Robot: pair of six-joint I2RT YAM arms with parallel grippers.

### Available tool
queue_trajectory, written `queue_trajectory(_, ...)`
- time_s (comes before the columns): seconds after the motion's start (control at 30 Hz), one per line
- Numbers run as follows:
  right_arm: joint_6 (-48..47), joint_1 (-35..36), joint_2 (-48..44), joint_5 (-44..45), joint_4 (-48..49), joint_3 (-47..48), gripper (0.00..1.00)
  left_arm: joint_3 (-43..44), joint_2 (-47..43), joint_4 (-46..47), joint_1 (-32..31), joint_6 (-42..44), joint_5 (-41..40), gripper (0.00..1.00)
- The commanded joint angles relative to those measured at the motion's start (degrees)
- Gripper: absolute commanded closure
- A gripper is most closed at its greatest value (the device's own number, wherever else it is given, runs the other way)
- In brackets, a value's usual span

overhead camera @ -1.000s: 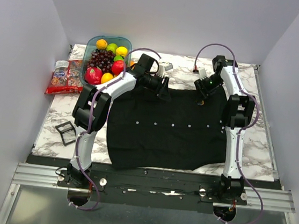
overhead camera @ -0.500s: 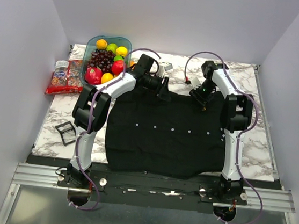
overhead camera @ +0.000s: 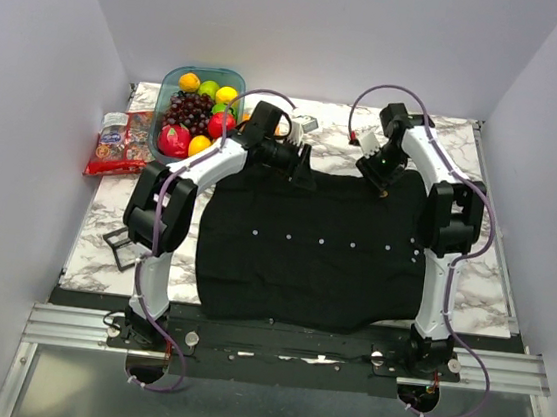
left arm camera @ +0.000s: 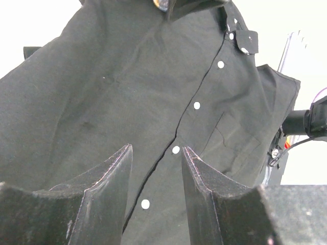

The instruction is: Remove the brooch from the garment

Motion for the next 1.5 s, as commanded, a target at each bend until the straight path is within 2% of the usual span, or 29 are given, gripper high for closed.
queue_trajectory(0.0, 4.0, -0.2, -3.4, -6.5, 3.6, -0.5, 0.71, -1.2, -3.6, 1.8, 0.2, 0.6, -0.4, 0.48)
queue_trajectory(0.23, 6.0, -0.2, -1.2, -25.5, 0.9, 7.9, 0.73, -3.9, -8.6, 0.7, 0.9, 5.2, 0.1, 0.48)
queue_trajectory(0.3, 7.5, -0.2, -1.1, -34.9, 1.2, 9.1, 0.72, -6.3, -11.6, 2.1, 1.4, 7.2, -0.9, 0.48)
queue_trajectory(0.47, 15.5, 0.0, -1.2, -58.4, 5.7, 6.9, 0.70, -12.7, -19.0, 3.9, 1.8, 15.5, -5.4, 0.49)
queue_trajectory(0.6, 20.9, 0.2, -0.9, -70.1, 6.9, 1.8, 0.66, -17.7, -23.9, 5.5, 1.4, 24.0, -8.8, 0.49)
queue_trajectory(0.7, 21.2, 0.1, -1.4, -76.3, 6.9, -1.3, 0.64, -19.4, -25.6, 4.5, 0.0, 32.7, -9.1, 0.49)
queue_trajectory(0.77, 20.0, 0.2, -1.8, -79.0, 5.5, -3.2, 0.63, -20.7, -26.2, 5.8, -1.0, 37.7, -8.0, 0.50)
queue_trajectory(0.93, 16.8, 0.2, -2.6, -81.3, 2.8, -4.9, 0.58, -19.2, -24.2, 8.4, -2.0, 42.0, -6.2, 0.50)
queue_trajectory(1.1, 9.6, 0.3, -4.5, -79.1, -3.5, -5.6, 0.55, -14.9, -19.7, 9.9, -2.0, 44.6, -2.2, 0.50)
queue_trajectory(1.2, 1.3, 0.4, -5.4, -76.3, -8.6, -5.6, 0.55, -14.6, -18.2, 14.0, -1.9, 43.5, 3.4, 0.50)
queue_trajectory(1.33, -1.6, 0.4, -6.4, -73.8, -10.8, -6.6, 0.55, -15.1, -16.3, 19.7, -2.1, 40.7, 10.8, 0.52)
queue_trajectory(1.47, -3.5, 0.5, -7.0, -72.0, -12.1, -6.6, 0.55, -14.2, -15.3, 20.6, -2.9, 39.4, 11.4, 0.54)
